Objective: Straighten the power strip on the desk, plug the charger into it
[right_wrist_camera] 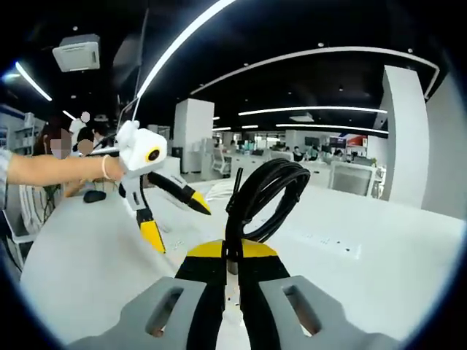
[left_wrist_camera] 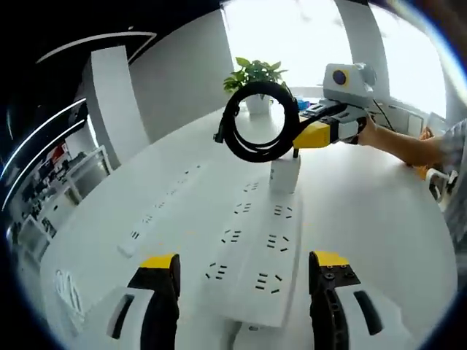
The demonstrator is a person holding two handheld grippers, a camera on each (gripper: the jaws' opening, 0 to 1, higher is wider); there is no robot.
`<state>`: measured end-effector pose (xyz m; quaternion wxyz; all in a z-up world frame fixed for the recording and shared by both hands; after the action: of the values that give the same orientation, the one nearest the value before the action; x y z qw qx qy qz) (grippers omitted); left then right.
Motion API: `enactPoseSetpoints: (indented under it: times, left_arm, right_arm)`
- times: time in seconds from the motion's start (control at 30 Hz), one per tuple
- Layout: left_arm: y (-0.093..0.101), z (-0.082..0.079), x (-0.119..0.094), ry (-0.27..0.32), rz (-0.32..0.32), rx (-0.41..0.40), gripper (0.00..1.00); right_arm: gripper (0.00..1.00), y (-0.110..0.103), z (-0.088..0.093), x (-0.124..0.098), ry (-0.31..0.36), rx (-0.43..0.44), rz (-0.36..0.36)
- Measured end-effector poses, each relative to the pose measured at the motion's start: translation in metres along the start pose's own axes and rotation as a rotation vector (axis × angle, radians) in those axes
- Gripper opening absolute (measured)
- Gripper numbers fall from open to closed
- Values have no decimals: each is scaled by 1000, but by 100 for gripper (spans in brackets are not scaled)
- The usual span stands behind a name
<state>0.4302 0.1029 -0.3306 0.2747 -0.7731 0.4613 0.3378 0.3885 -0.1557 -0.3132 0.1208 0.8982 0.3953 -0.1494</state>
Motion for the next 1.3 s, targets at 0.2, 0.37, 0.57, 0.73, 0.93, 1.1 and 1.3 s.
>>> enactPoseSetpoints:
  times: [0.2, 0.37, 0.57, 0.73, 0.93, 1.1, 1.3]
  left_arm:
    - [-2, -1, 7, -86, 45, 23, 80]
    - [-5, -6, 13, -201, 124, -1, 77]
    - [-7, -14, 22, -315, 100, 61, 74]
    - [-3, -22, 27, -398, 144, 63, 70]
    - [3, -32, 35, -458, 144, 73, 68]
    - [8, -36, 41, -514, 136, 102, 65]
    - [12, -41, 43, -594, 138, 146, 65]
  right_arm:
    - [3, 1, 0, 1, 0, 0, -2]
    - [3, 2, -1, 2, -4, -2, -4]
    - [3, 3, -1, 2, -10, 0, -8]
    - [3, 3, -1, 3, -7, 3, -10]
    - [3, 2, -2, 4, -10, -4, -7]
    - [3, 2, -1, 4, -10, -5, -12]
    - [3, 2, -1, 4, -5, 3, -18]
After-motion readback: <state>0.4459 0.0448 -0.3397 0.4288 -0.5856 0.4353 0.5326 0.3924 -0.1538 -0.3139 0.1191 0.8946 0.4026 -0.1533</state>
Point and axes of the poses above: the point that each gripper's makers call its tool centre point, and the gripper's own axes: x roughly forward along the fingers, y roughly to its right, z roughly out of its underside, the point moved 10 cm from there along -x, roughly backward along the fingers, and after that the axes turned 13 degrees about -y, right-handed, at the moved point
